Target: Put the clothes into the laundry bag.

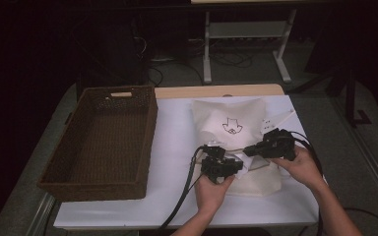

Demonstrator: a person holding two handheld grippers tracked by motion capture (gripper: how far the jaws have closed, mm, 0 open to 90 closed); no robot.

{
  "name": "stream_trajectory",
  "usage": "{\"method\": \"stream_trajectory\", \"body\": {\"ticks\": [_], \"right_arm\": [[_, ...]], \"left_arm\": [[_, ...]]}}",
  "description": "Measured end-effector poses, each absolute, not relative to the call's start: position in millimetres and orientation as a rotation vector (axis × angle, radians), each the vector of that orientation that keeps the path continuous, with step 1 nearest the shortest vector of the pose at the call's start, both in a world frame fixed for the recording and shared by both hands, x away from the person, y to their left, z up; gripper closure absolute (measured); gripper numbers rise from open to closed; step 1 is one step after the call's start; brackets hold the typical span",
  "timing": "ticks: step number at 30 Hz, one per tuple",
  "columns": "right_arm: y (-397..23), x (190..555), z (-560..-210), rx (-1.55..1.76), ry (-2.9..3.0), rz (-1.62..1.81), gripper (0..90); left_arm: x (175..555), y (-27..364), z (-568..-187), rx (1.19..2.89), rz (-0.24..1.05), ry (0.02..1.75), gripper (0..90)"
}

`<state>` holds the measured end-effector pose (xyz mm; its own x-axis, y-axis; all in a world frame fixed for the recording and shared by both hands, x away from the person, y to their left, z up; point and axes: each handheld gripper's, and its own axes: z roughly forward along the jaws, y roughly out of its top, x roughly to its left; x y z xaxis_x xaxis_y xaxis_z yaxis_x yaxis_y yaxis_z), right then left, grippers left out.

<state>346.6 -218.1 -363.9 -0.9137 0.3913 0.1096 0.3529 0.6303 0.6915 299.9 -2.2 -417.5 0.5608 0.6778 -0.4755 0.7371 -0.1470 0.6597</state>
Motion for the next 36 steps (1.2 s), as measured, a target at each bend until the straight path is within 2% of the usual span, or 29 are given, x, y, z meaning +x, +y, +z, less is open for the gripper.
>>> {"method": "stream_trajectory", "body": {"ticks": [4, 10, 19, 28, 36], "right_arm": [[-216.0, 347.7, -364.3, 0.639, 2.792, 1.16, 87.5], [-214.8, 349.1, -365.6, 0.639, 2.792, 1.158, 87.4], [-216.3, 348.1, -364.4, 0.64, 2.785, 1.151, 87.3], [-207.0, 349.3, -366.7, 0.637, 2.788, 1.171, 87.0], [-200.5, 347.4, -370.8, 0.635, 2.799, 1.16, 86.7]], "left_arm": [[294.8, -0.2, -421.2, 1.892, -0.087, 1.162, 56.6], [290.2, -0.8, -428.8, 1.898, -0.094, 1.185, 54.8], [276.2, 5.5, -429.0, 1.902, -0.025, 1.17, 48.1], [282.9, 6.9, -444.5, 1.895, -0.109, 1.238, 53.7], [292.3, -6.1, -451.0, 1.847, -0.079, 1.28, 66.6]]}}
